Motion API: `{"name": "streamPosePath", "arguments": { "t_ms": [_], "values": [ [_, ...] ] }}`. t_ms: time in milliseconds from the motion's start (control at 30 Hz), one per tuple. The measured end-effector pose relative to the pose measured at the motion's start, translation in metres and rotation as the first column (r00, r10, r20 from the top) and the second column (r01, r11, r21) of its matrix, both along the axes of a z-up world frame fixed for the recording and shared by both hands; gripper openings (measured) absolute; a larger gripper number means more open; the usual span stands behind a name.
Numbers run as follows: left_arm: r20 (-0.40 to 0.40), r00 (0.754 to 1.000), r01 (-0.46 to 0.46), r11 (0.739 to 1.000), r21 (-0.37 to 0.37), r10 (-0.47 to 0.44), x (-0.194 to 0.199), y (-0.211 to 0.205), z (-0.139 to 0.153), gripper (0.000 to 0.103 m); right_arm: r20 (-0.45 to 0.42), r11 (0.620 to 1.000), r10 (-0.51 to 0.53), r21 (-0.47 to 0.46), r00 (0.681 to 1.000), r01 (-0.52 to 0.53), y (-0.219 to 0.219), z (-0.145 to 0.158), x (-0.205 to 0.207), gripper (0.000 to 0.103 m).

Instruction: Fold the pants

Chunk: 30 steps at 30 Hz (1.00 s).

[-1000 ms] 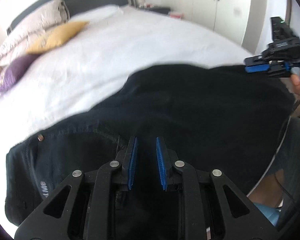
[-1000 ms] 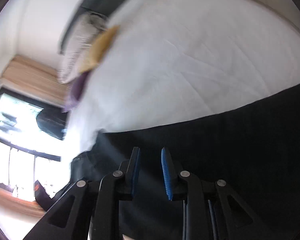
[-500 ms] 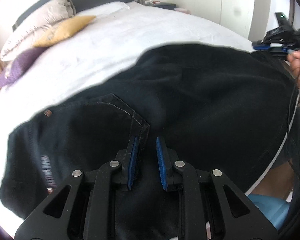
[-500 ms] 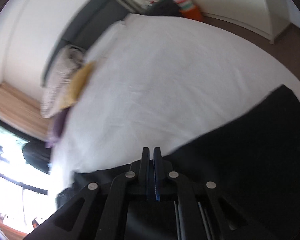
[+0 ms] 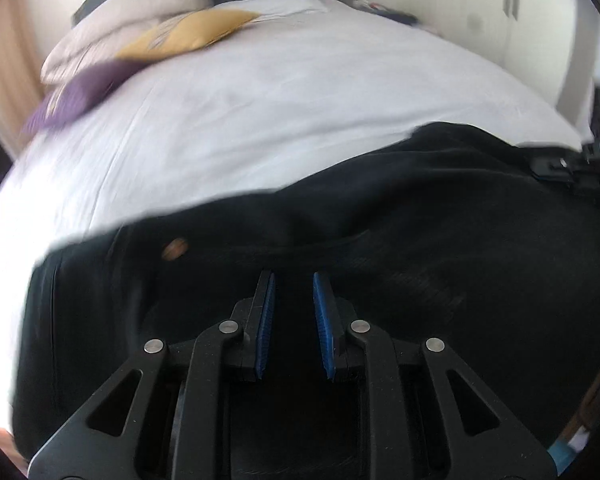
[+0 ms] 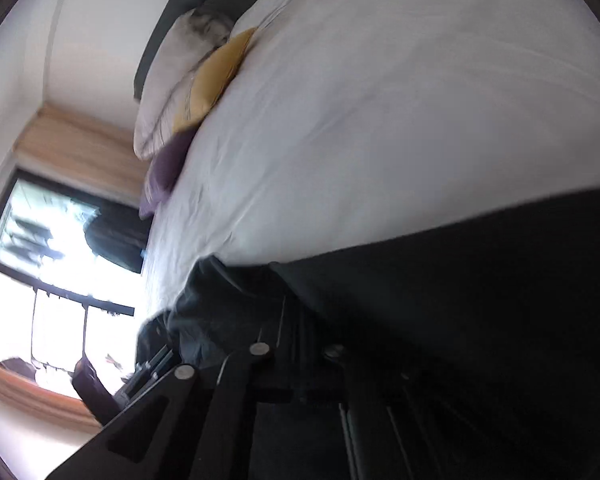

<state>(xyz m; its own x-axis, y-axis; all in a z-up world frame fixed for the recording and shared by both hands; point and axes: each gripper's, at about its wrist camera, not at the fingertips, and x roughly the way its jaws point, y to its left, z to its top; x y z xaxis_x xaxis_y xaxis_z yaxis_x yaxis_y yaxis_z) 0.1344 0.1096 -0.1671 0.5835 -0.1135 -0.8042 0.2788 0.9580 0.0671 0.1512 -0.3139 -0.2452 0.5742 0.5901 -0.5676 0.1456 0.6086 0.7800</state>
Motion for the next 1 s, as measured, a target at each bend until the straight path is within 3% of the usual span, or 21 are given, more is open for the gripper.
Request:
{"name": "streamPosePath", "arguments": {
  "t_ms": [100, 167, 233, 300, 400, 467, 500, 567, 600, 633, 700, 733, 833, 900, 967, 1000],
  "values": [
    [0.009, 0.999, -0.043, 0.999, -0.032, 0.044, -0.024, 0.024, 0.001, 0.019, 0.009, 0.993, -0.104, -0.045, 0.995, 0.105, -0.041, 0.007, -0.024, 0.000],
    [0.022, 0.998, -0.062, 0.998, -0.027, 0.062, -0.027, 0.029, 0.016, 0.019, -0.001, 0.990, -0.109, -0.088, 0.994, 0.109, -0.039, 0.020, -0.030, 0.007],
    [0.092, 0.993, -0.066, 0.996, -0.054, 0.071, -0.032, 0.030, 0.042, 0.019, 0.054, 0.993, -0.065, -0.100, 0.996, 0.070, -0.017, 0.042, -0.030, 0.058],
    [0.130, 0.987, -0.085, 0.995, -0.061, 0.093, -0.018, 0.038, 0.057, 0.019, 0.127, 0.996, 0.002, -0.086, 0.992, 0.009, 0.023, 0.068, -0.019, 0.076],
    [0.107, 0.985, -0.133, 0.991, 0.000, 0.133, 0.012, 0.054, 0.046, 0.019, 0.206, 0.991, 0.135, -0.018, 0.969, -0.134, 0.093, 0.086, 0.007, 0.076],
    [0.017, 0.985, -0.171, 0.984, 0.052, 0.170, 0.027, 0.072, 0.016, 0.020, 0.201, 0.977, 0.204, 0.017, 0.958, -0.211, 0.140, 0.079, 0.029, 0.076],
    [-0.026, 0.988, -0.154, 0.988, 0.032, 0.155, 0.028, 0.082, -0.001, 0.021, 0.180, 0.972, 0.227, 0.022, 0.957, -0.235, 0.157, 0.068, 0.040, 0.076],
    [0.006, 0.989, -0.145, 0.989, -0.028, 0.145, 0.026, 0.085, -0.007, 0.021, 0.101, 0.969, 0.246, -0.016, 0.964, -0.246, 0.178, 0.042, 0.061, 0.076],
    [0.010, 0.989, -0.145, 0.989, -0.020, 0.146, 0.022, 0.086, -0.007, 0.021, 0.068, 0.970, 0.239, -0.056, 0.969, -0.236, 0.176, 0.026, 0.066, 0.062],
    [0.024, 0.990, -0.141, 0.990, 0.017, 0.140, 0.017, 0.083, -0.006, 0.021, 0.060, 0.976, 0.212, -0.055, 0.975, -0.209, 0.166, 0.013, 0.065, 0.034],
    [0.054, 0.990, -0.133, 0.989, 0.063, 0.129, 0.010, 0.075, -0.008, 0.021, 0.040, 0.989, 0.141, 0.029, 0.989, -0.142, 0.130, 0.001, 0.061, 0.018],
    [0.061, 0.990, -0.132, 0.989, 0.067, 0.128, 0.011, 0.074, -0.011, 0.021, 0.036, 0.993, 0.096, 0.060, 0.995, -0.098, 0.108, 0.000, 0.054, 0.017],
    [0.060, 0.988, -0.148, 0.987, 0.066, 0.144, 0.007, 0.077, -0.005, 0.021, 0.047, 0.997, -0.068, 0.022, 0.997, 0.067, 0.022, 0.007, 0.008, 0.018],
    [0.059, 0.981, -0.188, 0.978, 0.091, 0.183, 0.004, 0.071, 0.003, 0.021, 0.013, 0.977, -0.212, 0.019, 0.977, 0.212, -0.034, 0.011, -0.041, 0.019],
    [0.096, 0.977, -0.194, 0.981, 0.017, 0.191, -0.015, 0.058, 0.025, 0.021, 0.026, 0.941, -0.330, 0.084, 0.944, 0.327, -0.070, 0.022, -0.089, 0.039],
    [0.114, 0.978, -0.176, 0.984, -0.016, 0.177, -0.020, 0.047, 0.033, 0.021, 0.059, 0.929, -0.359, 0.116, 0.931, 0.351, -0.081, 0.028, -0.111, 0.069]
  ]
}}
